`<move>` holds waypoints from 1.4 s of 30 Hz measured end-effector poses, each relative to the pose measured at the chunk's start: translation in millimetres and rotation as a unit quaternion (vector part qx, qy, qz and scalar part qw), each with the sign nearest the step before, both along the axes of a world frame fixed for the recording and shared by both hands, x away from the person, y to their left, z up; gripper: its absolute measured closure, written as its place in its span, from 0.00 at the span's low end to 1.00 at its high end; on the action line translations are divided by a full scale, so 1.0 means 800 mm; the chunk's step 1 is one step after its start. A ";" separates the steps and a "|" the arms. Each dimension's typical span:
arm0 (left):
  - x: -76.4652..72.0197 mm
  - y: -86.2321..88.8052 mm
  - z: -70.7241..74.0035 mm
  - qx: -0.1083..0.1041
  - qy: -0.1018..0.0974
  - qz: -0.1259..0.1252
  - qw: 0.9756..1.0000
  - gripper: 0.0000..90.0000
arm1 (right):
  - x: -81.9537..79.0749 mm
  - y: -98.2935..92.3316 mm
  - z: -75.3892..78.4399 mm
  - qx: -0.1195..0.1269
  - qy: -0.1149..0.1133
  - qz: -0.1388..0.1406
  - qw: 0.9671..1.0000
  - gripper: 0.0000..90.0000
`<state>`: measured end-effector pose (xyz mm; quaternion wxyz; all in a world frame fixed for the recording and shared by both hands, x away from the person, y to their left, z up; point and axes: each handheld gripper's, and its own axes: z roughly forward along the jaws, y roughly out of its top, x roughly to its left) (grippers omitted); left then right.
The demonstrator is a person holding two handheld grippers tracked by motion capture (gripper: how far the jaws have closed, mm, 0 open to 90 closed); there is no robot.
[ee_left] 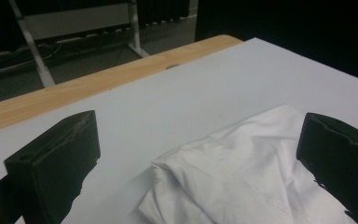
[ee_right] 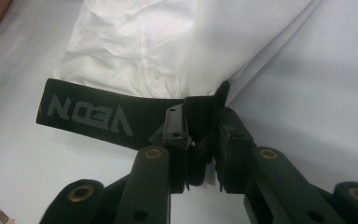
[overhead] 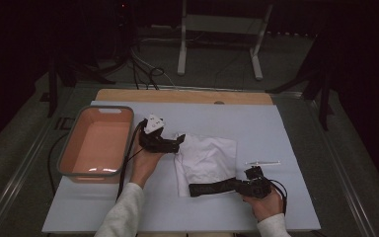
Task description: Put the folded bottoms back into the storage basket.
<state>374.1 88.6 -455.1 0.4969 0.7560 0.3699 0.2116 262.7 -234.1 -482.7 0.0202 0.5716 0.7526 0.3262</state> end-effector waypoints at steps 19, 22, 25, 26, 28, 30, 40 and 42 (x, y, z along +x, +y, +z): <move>0.034 -0.010 -0.024 0.021 0.051 0.022 0.998 0.00 | 0.000 0.001 -0.002 0.002 0.003 0.001 1.000 0.85; 0.037 -0.013 -0.030 0.027 0.057 0.024 0.998 0.00 | 0.000 0.001 -0.002 0.002 0.003 0.001 1.000 0.85; 0.040 -0.017 -0.035 0.034 0.063 0.023 0.997 0.00 | 0.000 0.001 -0.002 0.003 0.003 0.002 1.000 0.85; 0.042 -0.018 -0.036 0.036 0.064 0.022 0.997 0.00 | 0.000 0.001 -0.002 0.003 0.003 0.002 1.000 0.85; 0.044 -0.020 -0.039 0.036 0.068 0.024 0.997 0.00 | 0.000 0.001 -0.002 0.004 0.003 0.002 1.000 0.85; 0.046 -0.022 -0.042 0.036 0.071 0.026 0.996 0.00 | 0.000 0.001 -0.002 0.004 0.003 0.002 1.000 0.85; 0.053 -0.027 -0.055 0.047 0.087 0.031 0.995 0.01 | 0.000 0.002 -0.003 0.005 0.003 0.003 1.000 0.85; 0.055 -0.027 -0.057 0.048 0.089 0.033 0.994 0.01 | 0.000 0.002 -0.003 0.005 0.003 0.004 1.000 0.85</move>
